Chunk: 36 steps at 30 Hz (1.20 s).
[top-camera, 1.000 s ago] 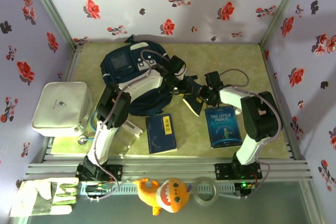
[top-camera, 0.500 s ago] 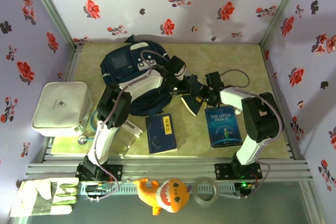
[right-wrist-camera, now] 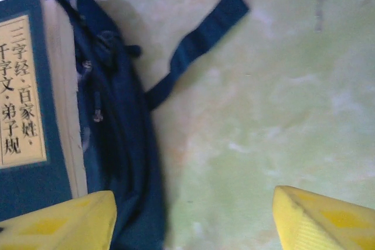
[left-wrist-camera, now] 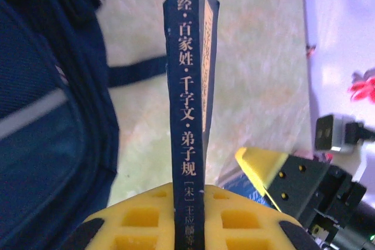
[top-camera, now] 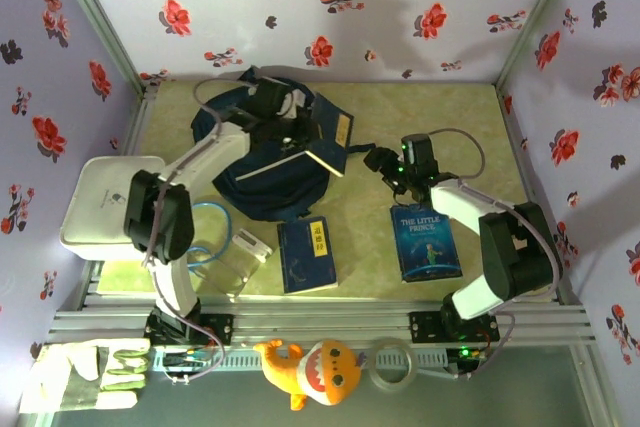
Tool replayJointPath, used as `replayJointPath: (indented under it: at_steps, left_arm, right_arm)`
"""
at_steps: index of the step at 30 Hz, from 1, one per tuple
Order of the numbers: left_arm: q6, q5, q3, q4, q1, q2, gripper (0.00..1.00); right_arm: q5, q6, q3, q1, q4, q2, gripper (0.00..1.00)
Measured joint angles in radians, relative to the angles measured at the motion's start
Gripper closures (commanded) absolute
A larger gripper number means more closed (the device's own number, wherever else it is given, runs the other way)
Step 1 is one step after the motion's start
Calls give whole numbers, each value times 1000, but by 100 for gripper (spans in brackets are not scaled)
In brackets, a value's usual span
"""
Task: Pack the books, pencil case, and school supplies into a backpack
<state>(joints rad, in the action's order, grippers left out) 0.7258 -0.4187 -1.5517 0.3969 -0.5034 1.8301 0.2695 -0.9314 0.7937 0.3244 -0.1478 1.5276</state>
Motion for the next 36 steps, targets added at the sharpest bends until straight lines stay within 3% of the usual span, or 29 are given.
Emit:
replayJointPath:
  at_steps: [9, 16, 21, 29, 36]
  left_arm:
    - [212, 16, 203, -246, 72, -108, 100]
    - [370, 19, 259, -462, 72, -129, 100]
    - [447, 27, 278, -562, 69, -141, 100]
    - [504, 37, 278, -633, 48, -142, 100]
    - [526, 43, 294, -659, 42, -145, 100]
  right_arm:
    - [94, -227, -24, 72, -270, 6, 18]
    - [78, -398, -5, 184, -446, 16, 17]
    - [56, -470, 48, 199, -531, 44, 18]
    - [26, -547, 139, 222, -658, 152, 27]
    - [4, -614, 172, 230, -754, 234, 45]
